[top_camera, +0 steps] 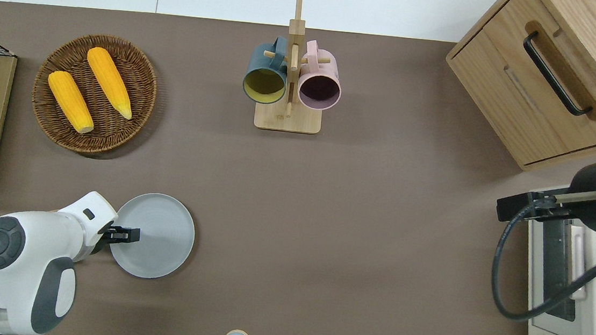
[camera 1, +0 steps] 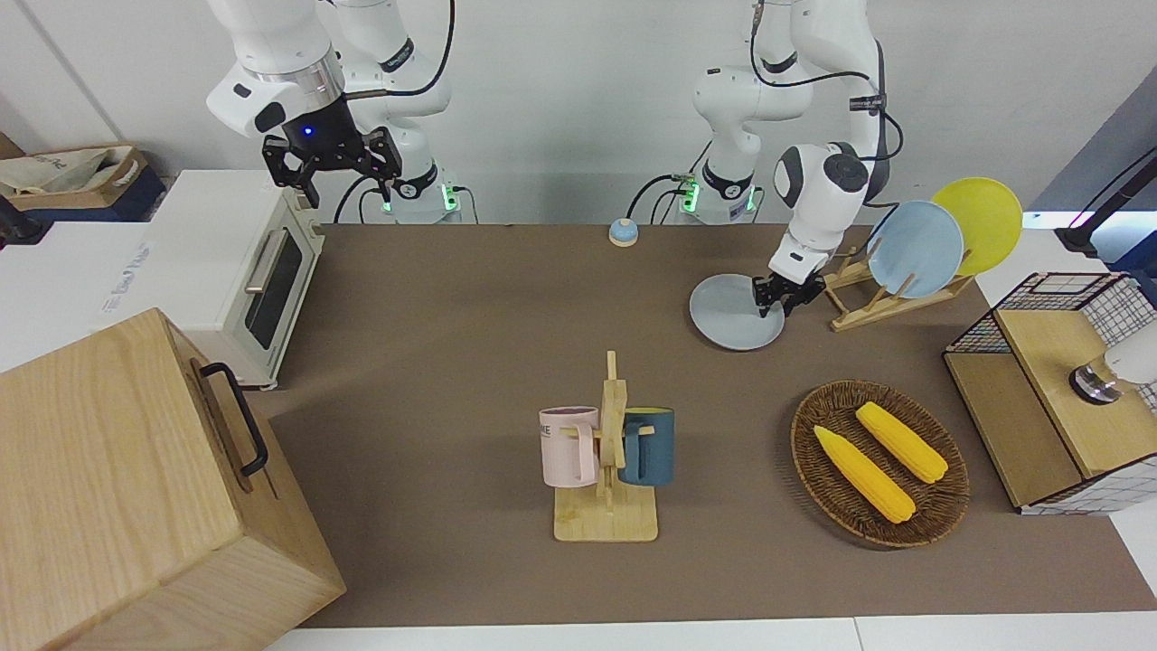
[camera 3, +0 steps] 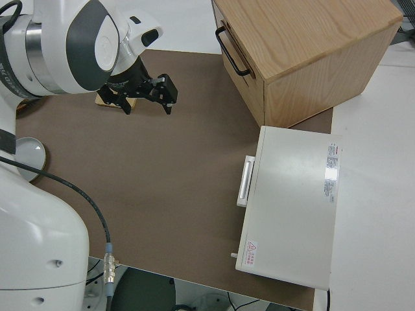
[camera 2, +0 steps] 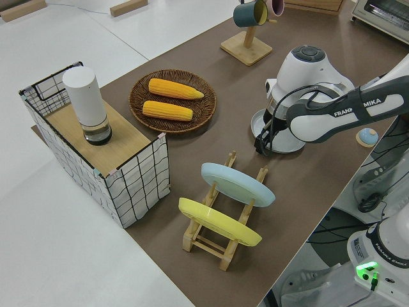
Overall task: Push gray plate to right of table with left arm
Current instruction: 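Lower the left gripper against the gray plate's rim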
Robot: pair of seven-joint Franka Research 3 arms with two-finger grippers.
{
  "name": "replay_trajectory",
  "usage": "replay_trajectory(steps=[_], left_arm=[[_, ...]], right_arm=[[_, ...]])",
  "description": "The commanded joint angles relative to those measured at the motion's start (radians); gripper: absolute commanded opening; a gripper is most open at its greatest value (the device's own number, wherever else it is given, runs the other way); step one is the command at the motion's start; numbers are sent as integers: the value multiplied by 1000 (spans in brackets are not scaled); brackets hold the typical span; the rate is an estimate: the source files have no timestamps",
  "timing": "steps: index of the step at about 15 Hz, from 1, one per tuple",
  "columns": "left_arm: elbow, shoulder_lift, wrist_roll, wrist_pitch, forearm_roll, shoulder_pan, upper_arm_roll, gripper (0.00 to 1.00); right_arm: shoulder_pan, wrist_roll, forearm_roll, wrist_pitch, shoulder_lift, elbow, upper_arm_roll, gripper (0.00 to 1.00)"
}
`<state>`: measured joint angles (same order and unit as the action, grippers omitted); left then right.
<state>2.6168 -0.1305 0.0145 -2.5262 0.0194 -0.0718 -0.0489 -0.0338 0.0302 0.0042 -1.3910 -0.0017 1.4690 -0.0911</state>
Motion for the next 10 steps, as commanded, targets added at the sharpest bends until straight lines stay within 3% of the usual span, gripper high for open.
replay_trajectory(steps=[1, 6, 10], left_arm=[[16, -9, -2, -19, -6, 6, -3, 15], [11, -1, 19, -22, 5, -8, 0, 0], [9, 0, 38, -20, 118, -64, 29, 0]], right_arm=[[11, -3, 8, 12, -8, 1, -6, 983], [11, -1, 8, 12, -8, 1, -4, 983], [11, -3, 8, 12, -8, 1, -4, 983]])
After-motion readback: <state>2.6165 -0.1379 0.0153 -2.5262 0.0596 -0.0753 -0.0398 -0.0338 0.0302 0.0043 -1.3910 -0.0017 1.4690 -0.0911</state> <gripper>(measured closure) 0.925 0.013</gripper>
